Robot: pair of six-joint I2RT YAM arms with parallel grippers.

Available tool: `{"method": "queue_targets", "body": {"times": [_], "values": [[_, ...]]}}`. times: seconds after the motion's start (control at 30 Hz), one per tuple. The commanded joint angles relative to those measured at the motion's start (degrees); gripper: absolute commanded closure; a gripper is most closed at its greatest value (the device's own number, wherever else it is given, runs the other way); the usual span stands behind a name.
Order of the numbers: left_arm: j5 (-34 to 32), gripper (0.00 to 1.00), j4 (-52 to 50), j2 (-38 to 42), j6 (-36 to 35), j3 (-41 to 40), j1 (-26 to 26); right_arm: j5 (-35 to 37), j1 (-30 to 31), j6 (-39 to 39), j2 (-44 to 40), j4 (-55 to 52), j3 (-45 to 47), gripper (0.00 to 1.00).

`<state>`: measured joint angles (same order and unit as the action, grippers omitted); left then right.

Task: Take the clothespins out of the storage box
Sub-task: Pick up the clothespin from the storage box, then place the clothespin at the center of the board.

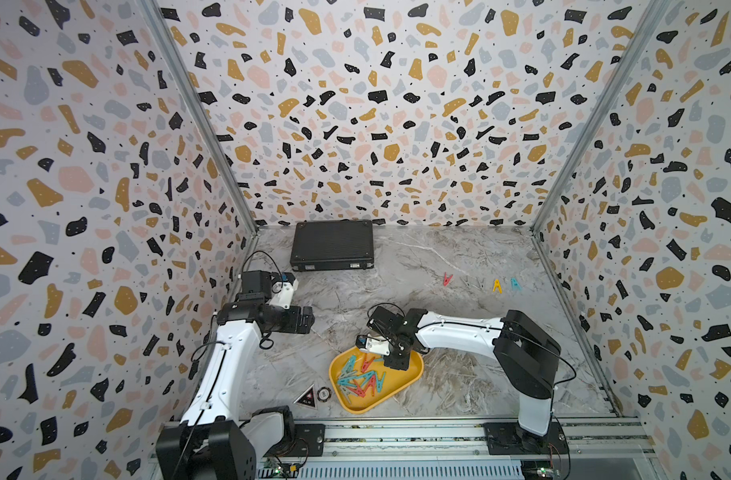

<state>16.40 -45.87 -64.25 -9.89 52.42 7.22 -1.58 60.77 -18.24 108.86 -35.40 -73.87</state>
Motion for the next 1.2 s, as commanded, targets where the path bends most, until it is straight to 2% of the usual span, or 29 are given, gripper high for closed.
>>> {"method": "queue_targets", "body": {"times": [0.0, 0.67, 0.97, 1.17], "values": [[0.4, 0.0, 0.5, 0.4, -0.7, 0.0, 0.4, 0.3, 0.0, 1.0, -3.8, -2.0, 0.3, 0.91], [0.4, 0.0, 0.6, 0.2, -0.7, 0.0, 0.5, 0.6, 0.0, 5.5, -12.5, -2.0, 3.3, 0.94], [0.4, 0.0, 0.5, 0.0, -0.8, 0.1, 0.5, 0.4, -0.9, 12.8, -19.5, 0.4, 6.2, 0.94], [0.4, 0.0, 0.6, -0.1, -0.7, 0.0, 0.5, 1.3, -5.5, 19.2, -24.5, 0.4, 8.2, 0.96]]}}
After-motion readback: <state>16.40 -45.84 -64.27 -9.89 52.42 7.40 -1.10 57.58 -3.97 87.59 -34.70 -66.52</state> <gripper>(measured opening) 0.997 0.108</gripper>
